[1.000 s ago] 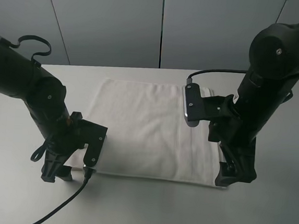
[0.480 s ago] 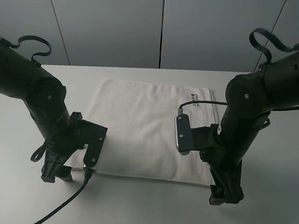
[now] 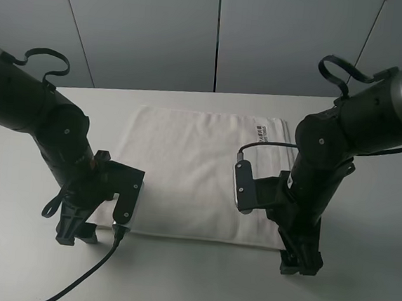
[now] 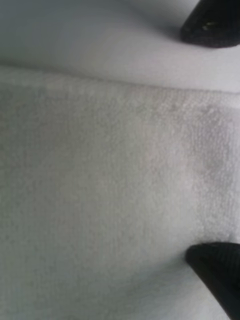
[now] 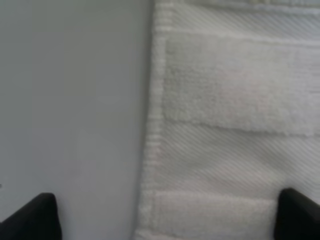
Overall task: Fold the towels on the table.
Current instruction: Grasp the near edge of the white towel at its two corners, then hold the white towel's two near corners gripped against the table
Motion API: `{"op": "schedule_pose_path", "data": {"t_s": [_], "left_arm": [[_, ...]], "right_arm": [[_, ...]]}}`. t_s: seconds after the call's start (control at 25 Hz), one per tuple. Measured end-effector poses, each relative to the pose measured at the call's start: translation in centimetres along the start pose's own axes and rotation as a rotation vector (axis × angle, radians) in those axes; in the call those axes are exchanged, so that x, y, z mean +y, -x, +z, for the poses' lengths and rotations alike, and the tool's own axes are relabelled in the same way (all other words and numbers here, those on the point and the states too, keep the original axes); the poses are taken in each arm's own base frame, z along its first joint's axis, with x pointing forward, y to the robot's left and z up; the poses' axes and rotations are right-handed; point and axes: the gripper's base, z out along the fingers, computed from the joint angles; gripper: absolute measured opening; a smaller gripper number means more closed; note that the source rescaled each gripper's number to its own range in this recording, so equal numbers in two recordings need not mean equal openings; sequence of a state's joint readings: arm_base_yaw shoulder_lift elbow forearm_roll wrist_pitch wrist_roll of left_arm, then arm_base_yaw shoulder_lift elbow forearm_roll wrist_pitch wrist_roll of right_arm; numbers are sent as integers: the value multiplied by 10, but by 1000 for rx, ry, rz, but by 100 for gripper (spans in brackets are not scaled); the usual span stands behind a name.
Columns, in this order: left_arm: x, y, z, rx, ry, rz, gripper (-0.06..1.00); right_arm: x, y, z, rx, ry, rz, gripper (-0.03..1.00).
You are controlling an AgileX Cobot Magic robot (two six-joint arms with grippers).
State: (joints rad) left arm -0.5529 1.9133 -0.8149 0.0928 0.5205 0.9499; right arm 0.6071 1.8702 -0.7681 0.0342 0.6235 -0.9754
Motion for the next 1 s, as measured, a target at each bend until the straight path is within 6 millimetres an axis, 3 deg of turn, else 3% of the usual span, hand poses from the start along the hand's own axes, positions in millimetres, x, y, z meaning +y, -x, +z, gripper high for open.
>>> {"op": "schedule_pose_path", "data": {"t_s": [0.16,0.28,0.44,0.48,0.68,0.76,0.84,1.0], "left_arm": [[0,0,0,0,0,0,100],[0,0,0,0,0,0,100],[0,0,0,1,0,1,100],[0,0,0,1,0,1,100],[0,0,0,1,0,1,100],[1,0,0,1,5,3,94],[1,0,0,7,13,10,79],[4,-1,0,18,54,14,35]], "right_arm": [[-3,1,5,12,-3,7,77],[-8,3,6,2,-37,5,50],[-11,4,7,-10,-65,4,4],[-12,4,7,-10,-65,4,0],[-11,4,7,-11,-65,6,0],[-11,4,7,-11,-65,6,0],[-11,4,7,-11,-65,6,0],[-11,4,7,-12,-64,8,0]]}}
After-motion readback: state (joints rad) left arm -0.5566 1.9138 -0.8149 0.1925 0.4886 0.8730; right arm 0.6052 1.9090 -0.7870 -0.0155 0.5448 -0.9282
